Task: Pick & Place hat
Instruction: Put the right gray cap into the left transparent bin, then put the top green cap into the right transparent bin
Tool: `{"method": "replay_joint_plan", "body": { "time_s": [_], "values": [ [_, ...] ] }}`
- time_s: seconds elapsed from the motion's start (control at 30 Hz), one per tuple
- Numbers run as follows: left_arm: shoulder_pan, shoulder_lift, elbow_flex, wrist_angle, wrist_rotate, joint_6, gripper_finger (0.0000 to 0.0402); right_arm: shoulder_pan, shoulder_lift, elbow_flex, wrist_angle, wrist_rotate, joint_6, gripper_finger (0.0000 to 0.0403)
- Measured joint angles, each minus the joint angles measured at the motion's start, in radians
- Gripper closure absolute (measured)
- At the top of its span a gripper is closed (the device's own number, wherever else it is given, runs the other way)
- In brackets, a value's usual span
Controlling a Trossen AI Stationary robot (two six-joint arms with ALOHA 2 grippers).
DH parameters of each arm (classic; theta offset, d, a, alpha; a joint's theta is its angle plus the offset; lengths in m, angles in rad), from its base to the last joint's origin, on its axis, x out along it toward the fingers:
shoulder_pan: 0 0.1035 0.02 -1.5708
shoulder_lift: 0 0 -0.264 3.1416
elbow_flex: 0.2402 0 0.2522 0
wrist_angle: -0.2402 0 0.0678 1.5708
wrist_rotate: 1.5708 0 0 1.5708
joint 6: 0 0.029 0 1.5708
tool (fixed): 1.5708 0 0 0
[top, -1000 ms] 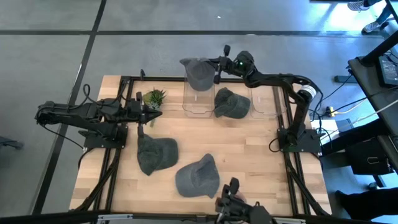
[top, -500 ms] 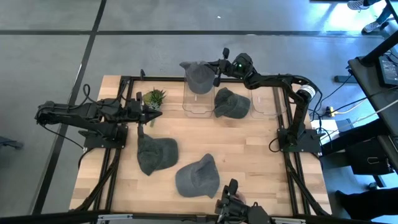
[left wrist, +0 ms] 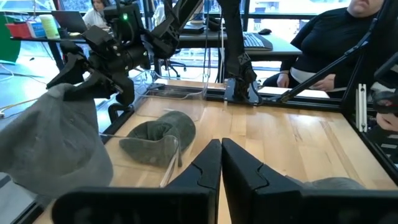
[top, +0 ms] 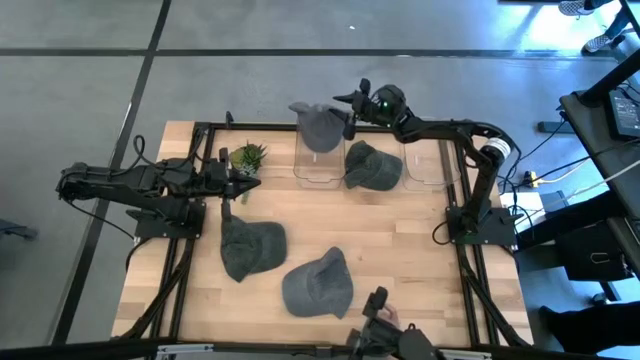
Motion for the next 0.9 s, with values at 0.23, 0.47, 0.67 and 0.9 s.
{"method": "replay_joint_plan", "body": {
  "time_s": [0.23, 0.47, 0.67, 0.9],
  "values": [
    [0.0, 0.0, 0.0, 0.0, -0.035, 0.002, 0.0397, 0.0, -0.113, 0.007, -0.235, 0.128, 0.002, 0.0183],
    [0.0, 0.0, 0.0, 0.0, -0.052, 0.002, 0.0394, 0.0, -0.259, 0.009, -0.445, 0.186, 0.047, 0.0182],
    [0.0, 0.0, 0.0, 0.0, -0.05, 0.002, 0.0398, 0.031, -0.402, 0.01, -0.829, 0.183, -0.078, 0.0182],
    [0.0, 0.0, 0.0, 0.0, -0.05, 0.002, 0.0397, 0.104, -0.442, 0.006, -1.198, 0.182, -0.111, 0.0187]
  ]
}}
